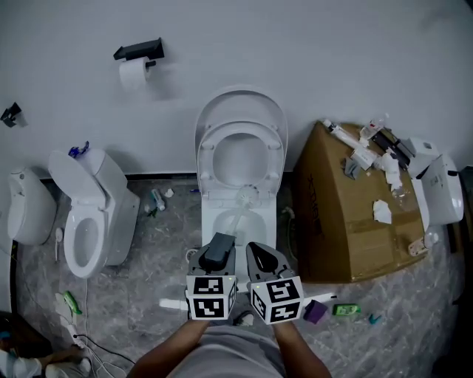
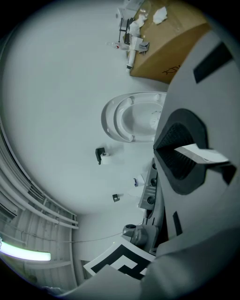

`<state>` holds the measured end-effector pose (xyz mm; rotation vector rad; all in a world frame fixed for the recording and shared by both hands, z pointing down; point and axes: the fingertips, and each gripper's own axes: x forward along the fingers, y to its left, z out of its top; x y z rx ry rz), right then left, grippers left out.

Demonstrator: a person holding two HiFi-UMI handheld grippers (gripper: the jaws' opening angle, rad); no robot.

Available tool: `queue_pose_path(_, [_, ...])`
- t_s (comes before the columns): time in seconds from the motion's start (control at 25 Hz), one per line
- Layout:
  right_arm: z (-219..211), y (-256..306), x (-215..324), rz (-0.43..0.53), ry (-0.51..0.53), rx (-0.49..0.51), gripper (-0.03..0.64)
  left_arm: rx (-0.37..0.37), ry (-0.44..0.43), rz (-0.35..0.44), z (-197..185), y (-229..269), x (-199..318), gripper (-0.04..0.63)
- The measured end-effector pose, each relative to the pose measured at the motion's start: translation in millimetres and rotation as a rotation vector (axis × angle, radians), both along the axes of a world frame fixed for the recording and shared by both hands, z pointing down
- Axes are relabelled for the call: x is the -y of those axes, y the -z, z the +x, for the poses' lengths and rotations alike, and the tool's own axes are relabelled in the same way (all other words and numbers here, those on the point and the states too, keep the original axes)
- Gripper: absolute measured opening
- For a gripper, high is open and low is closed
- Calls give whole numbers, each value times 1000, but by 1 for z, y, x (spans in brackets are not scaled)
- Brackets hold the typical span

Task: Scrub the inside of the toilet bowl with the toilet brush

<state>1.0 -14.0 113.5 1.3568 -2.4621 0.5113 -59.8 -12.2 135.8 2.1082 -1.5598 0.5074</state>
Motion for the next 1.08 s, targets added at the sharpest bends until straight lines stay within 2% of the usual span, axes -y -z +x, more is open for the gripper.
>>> queue_pose_path(0.4, [0, 14, 5, 37, 3, -18, -2, 2, -26, 49, 2, 18, 9, 152])
queue_pose_path(1.08, [-5, 16, -10, 42, 8, -25, -2, -14, -42, 61, 5, 23, -6, 152])
